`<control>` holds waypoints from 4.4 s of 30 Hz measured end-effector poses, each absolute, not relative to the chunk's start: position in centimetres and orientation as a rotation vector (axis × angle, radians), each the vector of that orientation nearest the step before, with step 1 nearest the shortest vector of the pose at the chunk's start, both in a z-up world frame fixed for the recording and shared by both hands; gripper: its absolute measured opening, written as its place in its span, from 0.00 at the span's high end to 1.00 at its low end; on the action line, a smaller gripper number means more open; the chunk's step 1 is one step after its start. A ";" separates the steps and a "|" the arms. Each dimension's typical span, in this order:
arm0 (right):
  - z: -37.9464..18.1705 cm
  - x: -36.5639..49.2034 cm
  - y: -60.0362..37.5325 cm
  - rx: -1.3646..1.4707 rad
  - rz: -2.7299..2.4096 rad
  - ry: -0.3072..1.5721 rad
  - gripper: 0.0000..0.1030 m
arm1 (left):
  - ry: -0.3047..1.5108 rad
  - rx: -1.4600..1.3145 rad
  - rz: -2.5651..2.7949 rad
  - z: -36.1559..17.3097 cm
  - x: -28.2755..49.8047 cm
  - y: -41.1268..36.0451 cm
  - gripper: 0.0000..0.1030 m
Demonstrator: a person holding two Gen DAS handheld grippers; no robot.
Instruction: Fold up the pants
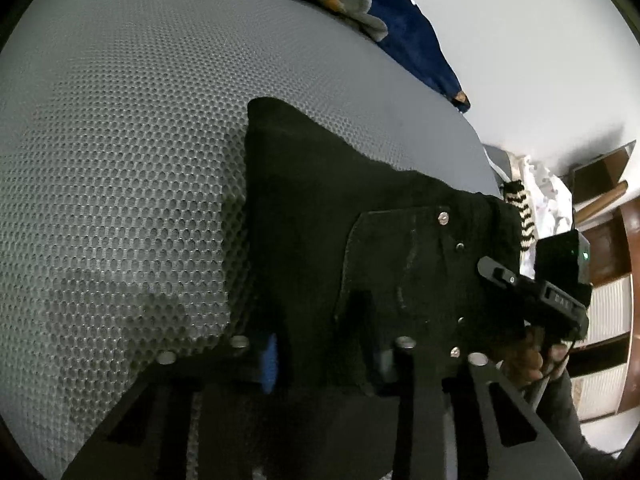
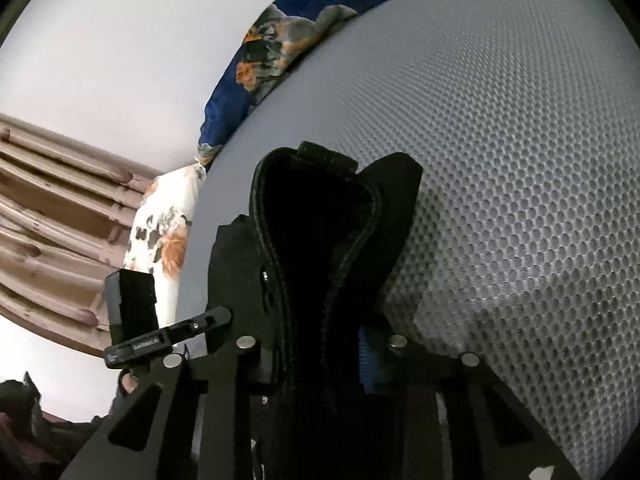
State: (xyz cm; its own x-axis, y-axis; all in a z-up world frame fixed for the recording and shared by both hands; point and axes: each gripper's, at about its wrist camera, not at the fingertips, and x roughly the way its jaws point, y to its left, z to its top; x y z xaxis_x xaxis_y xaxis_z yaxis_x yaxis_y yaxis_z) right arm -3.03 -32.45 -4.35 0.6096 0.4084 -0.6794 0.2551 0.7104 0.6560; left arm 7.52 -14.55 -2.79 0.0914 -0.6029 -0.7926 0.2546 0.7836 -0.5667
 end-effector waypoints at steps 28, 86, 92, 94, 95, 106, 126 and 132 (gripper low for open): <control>-3.0 11.1 -29.0 0.751 0.163 0.935 0.77 | 1.172 -0.250 -0.532 0.8 16.8 -8.4 0.78; 1.2 0.3 -14.6 0.122 -0.292 0.857 0.24 | 0.978 0.178 -0.216 4.2 0.8 -5.1 0.31; 0.9 0.3 -13.7 0.107 -0.301 0.837 0.22 | 0.983 0.195 -0.195 3.3 0.9 -4.9 0.31; 0.8 0.2 -13.6 0.103 -0.295 0.833 0.21 | 0.990 0.187 -0.180 3.0 1.1 -4.6 0.31; 0.8 0.2 -13.7 0.100 -0.302 0.831 0.21 | 0.997 0.183 -0.175 2.8 1.1 -4.5 0.31; 0.5 0.1 -13.7 0.084 -0.324 0.827 0.20 | 1.006 0.169 -0.156 2.5 1.3 -4.1 0.31; -0.2 0.2 -13.6 0.086 -0.320 0.848 0.19 | 1.003 0.165 -0.149 2.4 1.4 -4.0 0.31; -0.3 0.3 -13.3 0.080 -0.315 0.855 0.19 | 1.001 0.164 -0.156 2.5 1.4 -4.1 0.31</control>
